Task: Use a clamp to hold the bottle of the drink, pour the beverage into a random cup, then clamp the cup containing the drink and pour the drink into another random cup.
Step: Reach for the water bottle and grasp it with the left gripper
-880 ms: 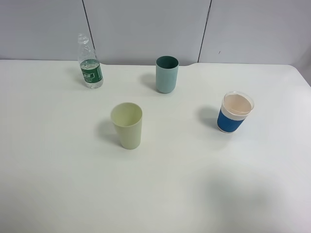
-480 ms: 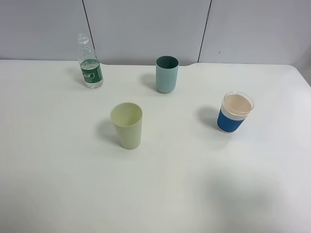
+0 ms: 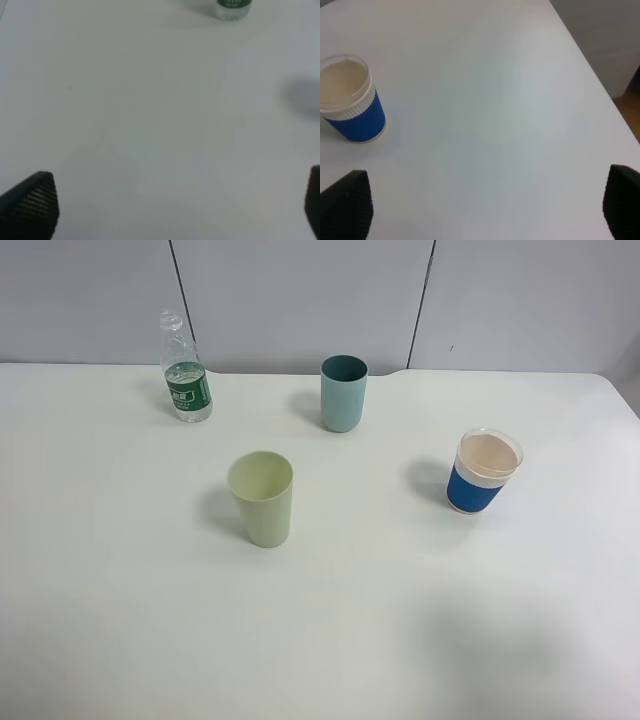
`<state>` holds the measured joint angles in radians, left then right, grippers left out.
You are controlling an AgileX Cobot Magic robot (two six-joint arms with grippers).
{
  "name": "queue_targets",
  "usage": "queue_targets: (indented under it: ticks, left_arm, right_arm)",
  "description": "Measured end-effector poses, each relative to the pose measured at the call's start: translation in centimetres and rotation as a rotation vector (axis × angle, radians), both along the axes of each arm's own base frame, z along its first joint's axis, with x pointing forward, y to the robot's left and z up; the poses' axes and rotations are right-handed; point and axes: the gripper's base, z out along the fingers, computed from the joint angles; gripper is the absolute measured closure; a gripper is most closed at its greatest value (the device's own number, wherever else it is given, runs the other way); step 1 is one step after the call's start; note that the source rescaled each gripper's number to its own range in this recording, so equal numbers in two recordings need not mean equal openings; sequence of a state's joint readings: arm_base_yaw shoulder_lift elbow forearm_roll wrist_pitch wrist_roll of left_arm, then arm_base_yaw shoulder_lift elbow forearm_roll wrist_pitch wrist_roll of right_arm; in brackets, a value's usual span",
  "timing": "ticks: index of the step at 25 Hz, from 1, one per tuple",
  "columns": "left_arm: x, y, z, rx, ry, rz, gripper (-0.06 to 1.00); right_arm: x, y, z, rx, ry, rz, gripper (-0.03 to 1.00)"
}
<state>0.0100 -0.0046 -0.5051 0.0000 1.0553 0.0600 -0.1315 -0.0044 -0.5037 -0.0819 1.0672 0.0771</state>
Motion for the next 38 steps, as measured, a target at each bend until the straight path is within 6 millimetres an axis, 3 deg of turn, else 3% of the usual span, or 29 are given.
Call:
queue_targets:
  ticks: [38]
  left_arm:
    - [0.0,0.0,0.0,0.0,0.0,0.0,-0.06]
  right_arm:
    - [0.0,0.0,0.0,0.0,0.0,0.0,-0.03]
